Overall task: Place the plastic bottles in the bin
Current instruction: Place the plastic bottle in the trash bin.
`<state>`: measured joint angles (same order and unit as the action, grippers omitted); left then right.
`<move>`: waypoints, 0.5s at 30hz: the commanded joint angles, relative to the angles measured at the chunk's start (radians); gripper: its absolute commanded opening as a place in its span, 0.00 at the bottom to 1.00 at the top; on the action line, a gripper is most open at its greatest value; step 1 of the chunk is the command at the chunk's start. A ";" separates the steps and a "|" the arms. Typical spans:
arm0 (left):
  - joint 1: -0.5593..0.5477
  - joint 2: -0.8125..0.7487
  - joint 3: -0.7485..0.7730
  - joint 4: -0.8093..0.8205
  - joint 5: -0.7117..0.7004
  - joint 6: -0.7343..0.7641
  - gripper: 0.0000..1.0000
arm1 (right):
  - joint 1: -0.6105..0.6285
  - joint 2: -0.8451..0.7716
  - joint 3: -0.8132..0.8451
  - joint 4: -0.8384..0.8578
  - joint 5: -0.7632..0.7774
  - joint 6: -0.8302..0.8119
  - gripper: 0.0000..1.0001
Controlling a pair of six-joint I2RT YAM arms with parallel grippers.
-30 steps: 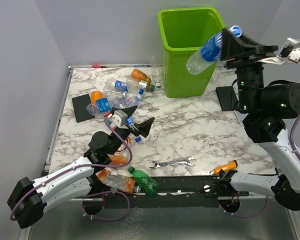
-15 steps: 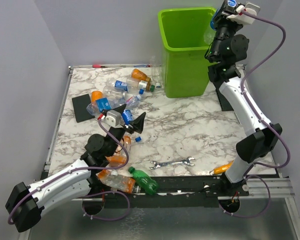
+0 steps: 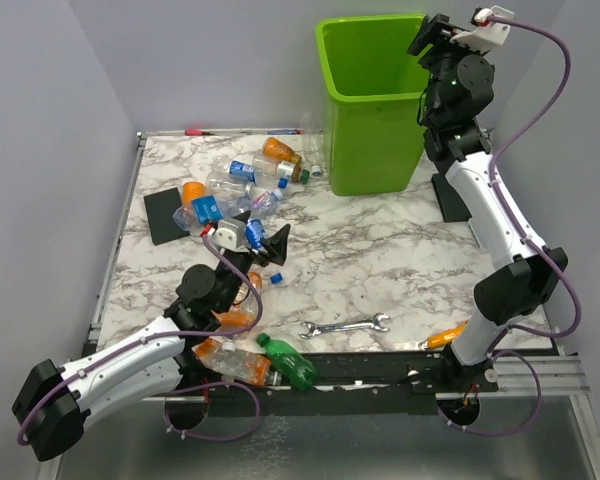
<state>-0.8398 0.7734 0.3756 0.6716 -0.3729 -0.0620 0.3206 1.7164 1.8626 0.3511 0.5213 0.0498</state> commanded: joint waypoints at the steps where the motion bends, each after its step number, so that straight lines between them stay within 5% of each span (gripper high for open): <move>1: -0.003 0.010 0.023 -0.027 -0.068 0.000 0.99 | 0.000 -0.078 0.014 -0.120 -0.151 0.111 0.72; 6: -0.003 0.022 0.041 -0.065 -0.147 -0.005 0.99 | 0.001 -0.205 -0.021 -0.204 -0.402 0.258 0.72; 15: -0.001 0.104 0.151 -0.290 -0.348 -0.041 0.99 | 0.003 -0.615 -0.569 -0.179 -0.918 0.480 0.71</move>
<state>-0.8398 0.8249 0.4397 0.5453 -0.5770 -0.0742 0.3206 1.2053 1.5032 0.2005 -0.1165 0.3981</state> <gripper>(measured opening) 0.990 0.715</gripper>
